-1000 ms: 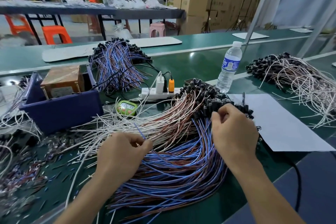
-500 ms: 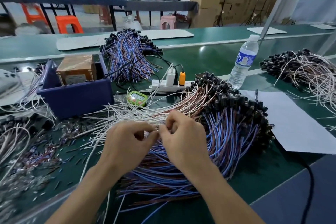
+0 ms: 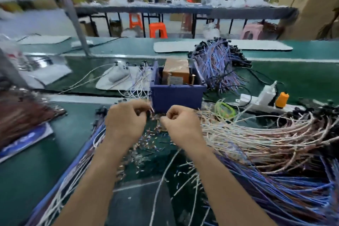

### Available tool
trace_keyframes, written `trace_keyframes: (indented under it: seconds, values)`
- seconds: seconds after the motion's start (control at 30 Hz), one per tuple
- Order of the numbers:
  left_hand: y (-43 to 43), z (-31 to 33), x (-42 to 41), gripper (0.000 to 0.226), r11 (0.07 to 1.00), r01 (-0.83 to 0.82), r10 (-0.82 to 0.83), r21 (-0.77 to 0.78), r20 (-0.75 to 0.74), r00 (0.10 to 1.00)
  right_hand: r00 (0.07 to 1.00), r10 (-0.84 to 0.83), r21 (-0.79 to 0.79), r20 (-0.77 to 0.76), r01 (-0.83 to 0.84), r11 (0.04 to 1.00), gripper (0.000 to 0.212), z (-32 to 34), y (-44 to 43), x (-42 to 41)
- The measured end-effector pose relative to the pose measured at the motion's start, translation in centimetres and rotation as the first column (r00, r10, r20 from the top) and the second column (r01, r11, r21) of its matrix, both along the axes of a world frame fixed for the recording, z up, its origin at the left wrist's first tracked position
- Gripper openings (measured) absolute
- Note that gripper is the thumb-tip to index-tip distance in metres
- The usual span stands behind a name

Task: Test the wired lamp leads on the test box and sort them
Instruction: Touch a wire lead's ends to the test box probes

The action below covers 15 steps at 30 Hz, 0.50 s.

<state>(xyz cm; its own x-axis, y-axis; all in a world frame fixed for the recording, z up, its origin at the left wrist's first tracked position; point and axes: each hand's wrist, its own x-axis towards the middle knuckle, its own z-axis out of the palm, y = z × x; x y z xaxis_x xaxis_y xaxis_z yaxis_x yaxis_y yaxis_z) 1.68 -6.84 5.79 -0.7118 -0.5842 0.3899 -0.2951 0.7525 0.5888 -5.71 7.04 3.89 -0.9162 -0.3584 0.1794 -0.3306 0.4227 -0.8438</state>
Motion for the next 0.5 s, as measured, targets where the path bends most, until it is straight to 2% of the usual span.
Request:
trace_keyframes:
  seconds: [0.13, 0.23, 0.37, 0.5]
  values:
    - [-4.6, -1.3, 1.5, 0.025, 0.968, -0.240, 0.244, -0.077, 0.034, 0.969, 0.987, 0.157, -0.080, 0.047, -0.153, 0.985, 0.025, -1.0, -3.0, 0.0]
    - [-7.9, -2.5, 2.0, 0.023, 0.930, -0.367, 0.366, -0.020, 0.110, 0.924, 0.964, 0.255, -0.195, 0.078, -0.236, 0.952, 0.017, -2.3, -4.0, 0.5]
    - [-8.7, -3.7, 1.7, 0.024, 0.919, -0.389, 0.368, 0.058, 0.221, 0.903, 0.955, 0.291, -0.177, 0.054, -0.277, 0.944, 0.012, -3.6, -3.9, 1.2]
    - [-8.5, -4.4, 1.5, 0.019, 0.916, -0.399, 0.384, 0.032, 0.213, 0.898, 0.951, 0.297, -0.182, 0.087, -0.278, 0.943, 0.010, -3.8, -3.6, 1.3]
